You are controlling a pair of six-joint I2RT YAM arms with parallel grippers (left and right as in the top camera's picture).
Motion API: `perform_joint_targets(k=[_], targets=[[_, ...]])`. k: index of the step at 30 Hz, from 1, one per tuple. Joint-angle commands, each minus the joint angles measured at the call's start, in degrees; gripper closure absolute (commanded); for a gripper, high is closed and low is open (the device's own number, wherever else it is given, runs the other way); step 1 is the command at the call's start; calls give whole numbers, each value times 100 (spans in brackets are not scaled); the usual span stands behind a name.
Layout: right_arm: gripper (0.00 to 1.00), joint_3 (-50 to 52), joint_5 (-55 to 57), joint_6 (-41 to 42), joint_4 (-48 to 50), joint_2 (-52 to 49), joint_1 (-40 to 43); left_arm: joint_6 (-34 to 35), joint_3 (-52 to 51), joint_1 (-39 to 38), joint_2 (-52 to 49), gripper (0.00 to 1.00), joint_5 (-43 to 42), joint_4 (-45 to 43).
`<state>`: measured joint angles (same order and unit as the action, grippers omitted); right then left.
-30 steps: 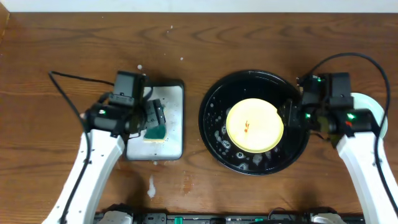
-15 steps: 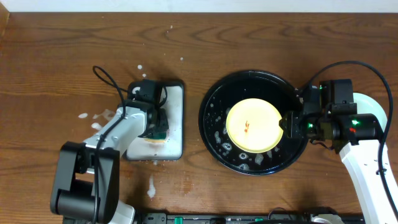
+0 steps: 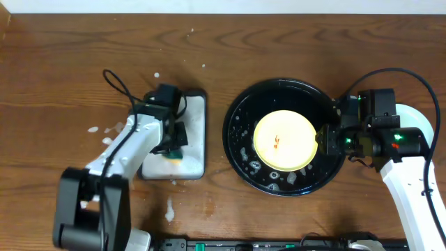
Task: Clean dirty plates on tray and stack at the side
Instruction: 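Grasp the green sponge in the soapy tray with the left gripper, then scrub the yellow plate with the sponge while right gripper holds its rim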
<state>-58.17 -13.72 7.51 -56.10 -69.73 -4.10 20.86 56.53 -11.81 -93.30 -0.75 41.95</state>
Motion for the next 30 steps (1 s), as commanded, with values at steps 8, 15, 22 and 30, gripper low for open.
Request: perform_joint_targets(k=[8,15,22,30], targets=[[63,-7,616,188,33,-715,-44,-72,365,-17,529,93,175,251],[63,-7,481,-35,518,-1781,-44,-94,1233,-391,535,93,-129,732],[64,-7,398,-85,955,-2765,79,223,1886,-1241,533,93,-1060,455],[92,-7,-199,-555,1631,-3491,348,1064,1875,-2321,87,92,-1532,-625]])
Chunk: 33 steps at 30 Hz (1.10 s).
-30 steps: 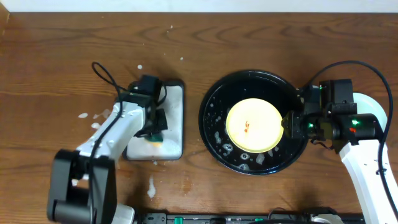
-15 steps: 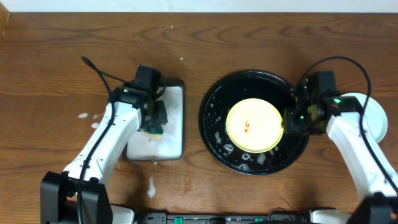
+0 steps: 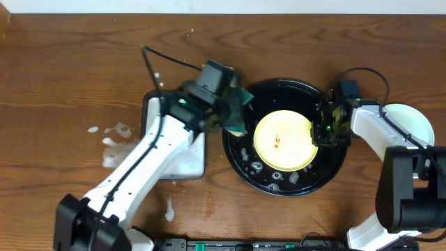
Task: Clean dirty plates on tray and stack at the side
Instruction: 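Scrub the yellow plate with the sponge while right gripper holds its rim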
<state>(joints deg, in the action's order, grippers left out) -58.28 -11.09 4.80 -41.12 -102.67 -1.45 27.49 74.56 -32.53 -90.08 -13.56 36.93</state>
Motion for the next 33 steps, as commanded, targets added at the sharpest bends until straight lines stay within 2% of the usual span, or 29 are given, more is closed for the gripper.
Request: perform_joint_targets(k=[1,3,9,15,18,20,23,29,33], targets=[[97,4,-726,-337,173,-229,116,472,72,-402,-348,93,-251,-243],[99,4,-1025,-341,170,-234,149,483,72,-636,-549,92,-254,-407],[99,4,-925,-142,61,-234,151,717,72,-1296,-1386,91,-249,-916],[99,4,-774,48,-122,-234,131,1137,72,-1491,-2317,85,-249,-1558],[99,4,-774,48,-151,-234,120,1176,72,-1482,-2688,85,-227,-1644],[99,4,-769,48,-170,-234,114,1064,72,-1432,-2841,91,-142,-1624],[99,4,-686,46,-216,-234,76,1049,72,-1316,-2892,93,555,-1294],[99,4,-540,48,-286,-234,55,695,81,-1215,-2787,93,2730,-11],[99,4,-507,48,-304,-234,55,529,101,-1226,-2785,93,3316,249]])
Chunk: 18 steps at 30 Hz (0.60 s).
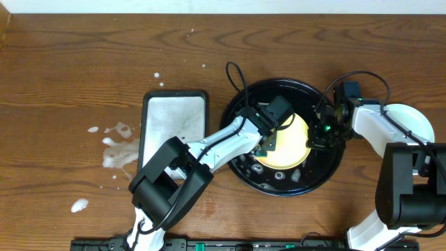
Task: Clean dirty plates on tray and stack at the side
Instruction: 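Scrub the yellow plate with the sponge while right gripper holds its rim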
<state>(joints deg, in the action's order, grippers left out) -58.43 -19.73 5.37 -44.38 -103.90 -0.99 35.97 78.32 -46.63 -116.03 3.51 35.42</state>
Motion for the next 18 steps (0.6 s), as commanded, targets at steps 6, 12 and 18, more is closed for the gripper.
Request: perform_joint_targets(k=[6,12,18], targets=[[99,20,472,-11,-22,-111,9,-256,-269,184,-195,92,-243,-409],[99,20,468,-9,-26,-111,0,492,-271,85,-236,93,-2852,-2041],[99,20,470,-9,-20,-111,-81,531,-273,-236,-363,92,-3117,-2387]])
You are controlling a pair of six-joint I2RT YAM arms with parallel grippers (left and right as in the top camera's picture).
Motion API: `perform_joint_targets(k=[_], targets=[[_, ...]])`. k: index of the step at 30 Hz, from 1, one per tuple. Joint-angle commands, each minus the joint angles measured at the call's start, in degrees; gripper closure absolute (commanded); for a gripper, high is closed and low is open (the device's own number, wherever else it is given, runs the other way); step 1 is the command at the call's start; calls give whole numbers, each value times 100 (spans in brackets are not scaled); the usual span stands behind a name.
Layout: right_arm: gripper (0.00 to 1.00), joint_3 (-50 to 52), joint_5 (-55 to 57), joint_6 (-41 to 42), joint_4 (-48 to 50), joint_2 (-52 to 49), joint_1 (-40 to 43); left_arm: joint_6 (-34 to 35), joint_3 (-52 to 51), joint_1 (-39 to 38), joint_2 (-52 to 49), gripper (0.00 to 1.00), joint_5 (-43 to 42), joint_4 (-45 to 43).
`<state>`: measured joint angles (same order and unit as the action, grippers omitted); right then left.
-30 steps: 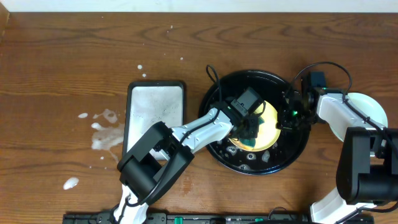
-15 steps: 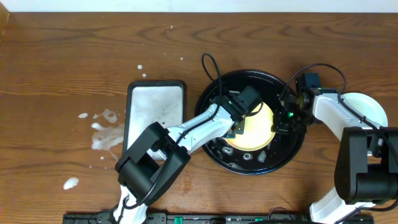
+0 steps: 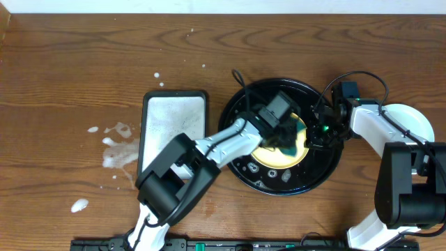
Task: Clean dirty plates on tray and stack at the side
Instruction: 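Scrub the yellow plate with the sponge while right gripper holds its rim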
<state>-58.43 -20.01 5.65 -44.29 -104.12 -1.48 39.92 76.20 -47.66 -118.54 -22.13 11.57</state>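
Observation:
A yellow plate (image 3: 270, 156) lies in the round black tray (image 3: 235, 111) right of centre. My left gripper (image 3: 284, 137) reaches in from the left and is shut on a green and yellow sponge (image 3: 295, 134), which presses on the plate's upper right part. The left arm hides much of the plate. At the plate's right rim my right gripper (image 3: 318, 134) is shut on the edge. A white plate (image 3: 412, 120) lies on the table at the far right.
A white, black-rimmed rectangular dish (image 3: 174, 132) with foam sits left of the tray. Foam splashes (image 3: 115, 143) mark the wood further left. Foam blobs (image 3: 259, 183) lie in the black tray's front part. Cables loop over the tray's back rim.
The left gripper with the sponge has shifted from the plate's left-centre to its upper right part. The right gripper still holds the plate's right rim.
First the left gripper was over the sponge in the white dish, with the right gripper at the yellow plate's rim. Then the sponge hung over the black tray's left rim. Later it rested on the plate's left part, and now on its right part.

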Motion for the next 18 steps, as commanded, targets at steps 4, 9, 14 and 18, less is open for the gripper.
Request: perform_joint_targets(k=[4,9,14,18], targets=[[99,20,498,-37,-31,-90,-66,131,-101,-160,-160,92,-501,247],[99,20,498,-37,-33,-90,-74,81,-103,24,-160,93,625,1062],[99,20,498,-37,-46,-90,-87,-461,-55,251,-157,92,2365,1851],[99,20,501,-37,-76,-90,-87,-498,256,302,-157,93,3877,2730]])
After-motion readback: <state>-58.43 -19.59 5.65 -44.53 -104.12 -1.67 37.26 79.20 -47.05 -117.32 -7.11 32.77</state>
